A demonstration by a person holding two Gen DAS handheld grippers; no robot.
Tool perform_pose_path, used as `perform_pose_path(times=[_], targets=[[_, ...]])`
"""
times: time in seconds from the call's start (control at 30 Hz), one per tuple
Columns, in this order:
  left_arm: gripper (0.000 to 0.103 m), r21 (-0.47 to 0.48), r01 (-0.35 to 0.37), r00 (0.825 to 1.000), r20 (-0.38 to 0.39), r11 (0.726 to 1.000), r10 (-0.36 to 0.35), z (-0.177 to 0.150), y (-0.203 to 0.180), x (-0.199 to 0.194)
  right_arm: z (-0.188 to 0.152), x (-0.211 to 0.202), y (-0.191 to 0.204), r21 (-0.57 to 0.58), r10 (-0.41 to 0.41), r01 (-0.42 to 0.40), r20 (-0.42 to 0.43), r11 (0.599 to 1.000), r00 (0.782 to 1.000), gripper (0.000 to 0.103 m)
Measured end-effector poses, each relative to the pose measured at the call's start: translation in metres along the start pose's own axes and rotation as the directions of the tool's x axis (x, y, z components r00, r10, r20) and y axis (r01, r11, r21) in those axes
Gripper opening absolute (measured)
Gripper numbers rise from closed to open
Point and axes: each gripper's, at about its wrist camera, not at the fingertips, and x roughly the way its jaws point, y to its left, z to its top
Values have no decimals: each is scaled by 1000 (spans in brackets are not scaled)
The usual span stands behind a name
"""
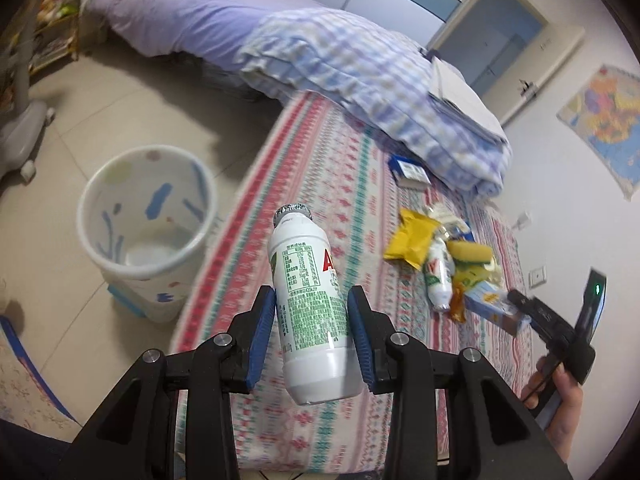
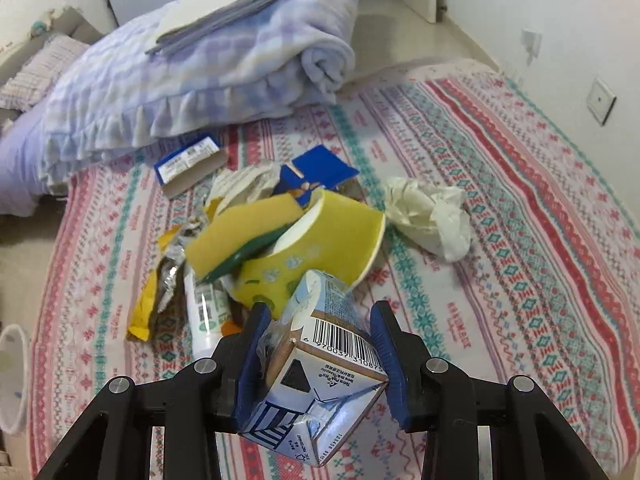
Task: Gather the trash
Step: 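Carry the bottle and carton to the white bin and open both tools over it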
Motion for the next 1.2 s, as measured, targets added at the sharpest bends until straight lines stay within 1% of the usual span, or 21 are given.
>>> perform_pose_path(times=[0.07,0.17,0.23,0.33,0.43,0.5,0.57,0.63,0.7,0.77,0.8,0.87,0.9,0.93,1.03,1.07,1.13,1.2], targets=[[40,-35,11,1000,-2,999,-12,4,13,1,0,-2,-4,17,29,-29,8,999,1000,45],[40,-43,22,1000,-2,999,-22,7,23,0,-1,-3,-4,24,58,-58,23,998,998,45],[40,-50,32,999,4,998,-32,11,28,-2,-1,-6,4,12,65,-66,29,998,997,45],[40,-60,38,999,30,997,-36,16,41,-10,0,-17,27,-44,59,-55,75,998,995,45],[40,-81,30,998,61,996,-25,26,59,-17,0,-36,54,-111,41,-25,144,993,989,45],[40,-98,14,997,82,995,-6,34,71,-20,-2,-47,77,-163,63,-34,180,986,982,45],[40,-119,-26,993,115,993,40,42,89,-22,-6,-52,100,-207,115,-75,186,976,976,45],[40,-141,-74,988,128,987,92,49,105,-20,-12,-53,129,-248,188,-143,168,958,968,45],[40,-200,-101,985,121,975,127,53,126,-16,-22,-49,167,-303,277,-229,126,925,952,45],[40,-271,-97,987,97,958,128,58,147,-8,-32,-43,194,-335,324,-280,84,900,942,45],[40,-296,-89,989,84,951,119,60,154,-4,-39,-36,216,-358,356,-317,47,878,933,45],[40,-310,-91,991,68,946,117,62,158,4,-52,-26,245,-383,399,-367,6,848,917,45],[40,-307,-102,990,63,946,128,63,159,8,-58,-18,262,-395,418,-390,-15,832,908,45],[40,-306,-116,988,58,945,140,64,158,12,-62,-14,272,-398,427,-402,-28,825,904,45],[40,-320,-121,989,42,940,142,68,164,25,-74,7,305,-384,475,-472,-95,793,875,45],[40,-330,-118,990,34,937,137,71,167,32,-76,16,319,-387,480,-484,-114,785,870,45],[41,-345,-118,992,5,931,128,73,173,44,-80,27,339,-400,480,-491,-136,774,867,45],[43,-357,-140,990,-29,924,139,73,180,53,-86,42,362,-427,475,-498,-168,755,864,45]])
